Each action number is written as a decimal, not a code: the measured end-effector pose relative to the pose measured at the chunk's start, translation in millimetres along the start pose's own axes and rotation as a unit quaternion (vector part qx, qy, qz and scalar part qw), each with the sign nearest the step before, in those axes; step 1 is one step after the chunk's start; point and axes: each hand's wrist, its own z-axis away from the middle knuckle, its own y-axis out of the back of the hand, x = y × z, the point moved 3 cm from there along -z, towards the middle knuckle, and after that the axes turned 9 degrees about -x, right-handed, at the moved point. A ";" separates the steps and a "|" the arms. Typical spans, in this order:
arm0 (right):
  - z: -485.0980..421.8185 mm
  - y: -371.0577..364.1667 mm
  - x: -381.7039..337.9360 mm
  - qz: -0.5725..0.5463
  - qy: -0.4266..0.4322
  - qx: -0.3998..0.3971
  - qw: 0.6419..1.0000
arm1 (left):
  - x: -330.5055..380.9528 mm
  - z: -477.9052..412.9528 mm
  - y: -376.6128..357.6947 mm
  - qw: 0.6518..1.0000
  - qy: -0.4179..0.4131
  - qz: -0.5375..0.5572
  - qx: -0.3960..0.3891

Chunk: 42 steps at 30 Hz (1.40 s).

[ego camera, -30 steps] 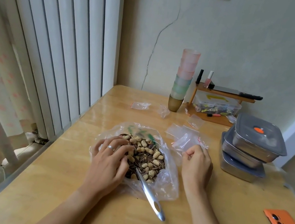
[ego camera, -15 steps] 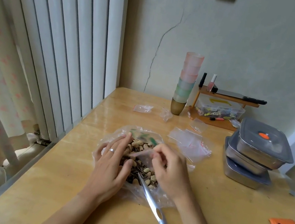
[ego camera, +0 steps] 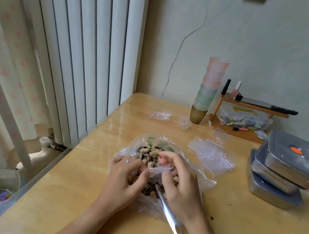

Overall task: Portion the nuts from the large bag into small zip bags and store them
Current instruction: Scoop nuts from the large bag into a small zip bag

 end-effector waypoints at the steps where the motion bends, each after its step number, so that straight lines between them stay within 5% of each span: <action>1: -0.1 2.0 -4.8 -0.009 0.012 0.004 1.000 | -0.1 0.6 0.0 1.000 0.001 -0.002 -0.003; 14: -2.8 0.5 -2.9 -0.075 -0.065 -0.079 0.992 | 3.6 1.7 -0.2 0.999 0.015 0.033 0.010; 22: -0.4 -5.7 15.4 -0.226 -0.211 0.034 0.950 | 10.8 0.9 -9.4 0.979 -0.073 -0.179 0.061; 33: 0.0 -19.6 4.0 -0.171 -0.105 0.008 0.979 | 5.9 -2.2 -10.4 0.996 0.047 -0.071 0.028; 42: -0.9 -24.0 12.4 -0.087 -0.114 0.013 0.990 | -2.1 -3.2 -10.4 0.995 0.063 -0.069 0.032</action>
